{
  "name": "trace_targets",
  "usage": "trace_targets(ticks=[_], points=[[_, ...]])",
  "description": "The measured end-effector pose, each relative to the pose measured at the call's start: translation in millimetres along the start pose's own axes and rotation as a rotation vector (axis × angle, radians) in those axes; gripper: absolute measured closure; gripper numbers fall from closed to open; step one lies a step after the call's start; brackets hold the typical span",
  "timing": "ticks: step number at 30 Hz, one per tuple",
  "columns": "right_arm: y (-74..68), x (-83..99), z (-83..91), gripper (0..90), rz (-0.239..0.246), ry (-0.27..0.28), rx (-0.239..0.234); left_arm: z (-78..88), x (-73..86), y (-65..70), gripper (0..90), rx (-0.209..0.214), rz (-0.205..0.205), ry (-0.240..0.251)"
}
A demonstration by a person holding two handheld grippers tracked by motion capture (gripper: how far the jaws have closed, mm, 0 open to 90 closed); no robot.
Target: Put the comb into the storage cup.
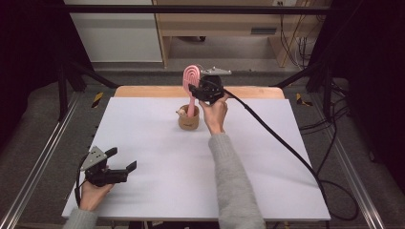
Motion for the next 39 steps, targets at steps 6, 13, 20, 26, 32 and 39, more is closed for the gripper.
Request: trace_targets(ticks=[6,13,20,26,32,39], points=[[-0.6,4.1,-1.6,64.0,-0.012,-0.006,0.001,-0.1,0.1,-0.1,2.1,-0.002,-0.003,-0.004],[4.7,10.9,-2.1,64.0,-0.047,-0.006,0.003,-0.7,0.4,0.0,2.1,-0.002,-0.004,-0.007],[7.5,15.3,-1.6,63.9,-0.063,-0.004,0.004,-0.9,0.5,0.2,2.1,-0.003,-0.005,-0.009],[9.8,20.5,-3.2,63.8,-0.082,-0.011,0.008,-0.9,0.5,0.0,2.3,-0.003,-0.005,-0.01],[8.9,23.0,-5.4,63.7,-0.074,-0.019,0.014,-1.1,0.6,0.3,2.4,-0.004,-0.003,-0.008],[8.2,26.1,-8.3,63.5,-0.071,-0.036,0.022,-1.1,0.6,0.3,2.4,-0.004,-0.004,-0.009]])
Point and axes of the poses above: each handheld gripper's, and its own axes: z roughly backward along the jaws, x roughly out of its underside, y roughly to its right, the point moved 2 cm from there along -z, roughly forward along the jaws, and after that the axes turned 7 degrees about z, right-handed, at the moved point
